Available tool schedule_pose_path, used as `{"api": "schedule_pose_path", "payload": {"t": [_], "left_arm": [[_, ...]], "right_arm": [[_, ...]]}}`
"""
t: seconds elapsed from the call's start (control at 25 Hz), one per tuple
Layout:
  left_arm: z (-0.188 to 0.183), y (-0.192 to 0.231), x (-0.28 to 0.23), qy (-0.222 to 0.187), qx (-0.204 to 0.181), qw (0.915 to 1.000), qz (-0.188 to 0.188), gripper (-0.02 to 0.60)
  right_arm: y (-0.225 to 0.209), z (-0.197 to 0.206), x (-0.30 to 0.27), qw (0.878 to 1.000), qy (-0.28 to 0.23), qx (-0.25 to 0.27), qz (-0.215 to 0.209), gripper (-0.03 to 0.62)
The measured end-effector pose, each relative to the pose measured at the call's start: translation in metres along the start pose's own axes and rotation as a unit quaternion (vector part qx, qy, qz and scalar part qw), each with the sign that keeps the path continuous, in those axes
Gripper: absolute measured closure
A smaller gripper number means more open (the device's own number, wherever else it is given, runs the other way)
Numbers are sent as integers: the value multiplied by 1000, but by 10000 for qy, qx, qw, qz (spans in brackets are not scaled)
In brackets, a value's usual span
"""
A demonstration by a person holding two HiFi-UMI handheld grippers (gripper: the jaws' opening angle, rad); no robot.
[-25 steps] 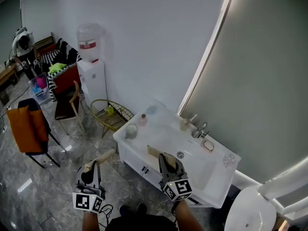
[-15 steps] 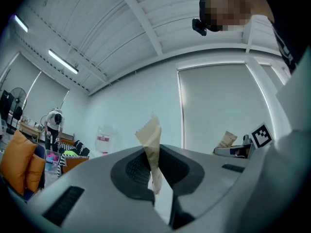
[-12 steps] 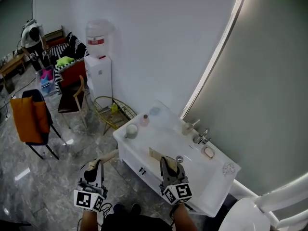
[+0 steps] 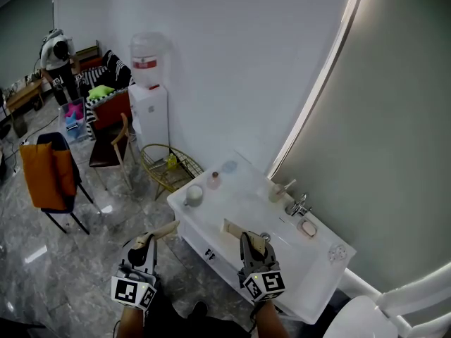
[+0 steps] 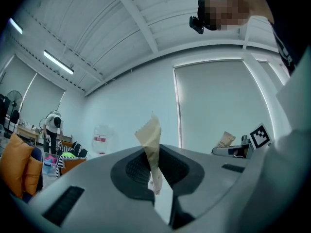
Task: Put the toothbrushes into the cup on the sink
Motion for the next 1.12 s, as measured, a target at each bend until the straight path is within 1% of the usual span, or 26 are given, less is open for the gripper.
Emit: {"api": "schedule_pose_path", "payload": {"t": [0.2, 0.36, 0.48, 0.6, 0.76, 0.96, 1.12], "left_arm": [[6, 4, -16, 29, -107, 9999, 99, 537], [18, 15, -30, -6, -85, 9997, 239, 537], [31, 31, -42, -45, -70, 9992, 378, 537], [48, 53, -59, -77, -2, 9980, 632, 537], [73, 91, -90, -104, 184, 9944, 1036, 537], [89, 139, -137, -161, 298, 9882, 1496, 537], [101, 168, -176, -201, 414, 9826, 1801, 537]], "right_arm": [[-7, 2, -10, 10000, -62, 18, 42, 546], [-11, 13, -22, 9998, -102, -31, 193, 546], [-10, 24, -38, 9993, -112, -12, 343, 546], [-5, 37, -54, 9981, -140, 45, 606, 546], [4, 50, -86, 9942, -193, 54, 1054, 546], [22, 60, -135, 9889, -194, 40, 1473, 546], [30, 62, -174, 9841, -237, -9, 1760, 546]]}}
Point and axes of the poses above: the fingertips, and each gripper's own axes: x backward along the fingers, y to its left, z out of its underside, the point moved 2 cm from there along x, backward along the fingers, and after that the axes turned 14 degrees about -x, right-handed, at the moved point
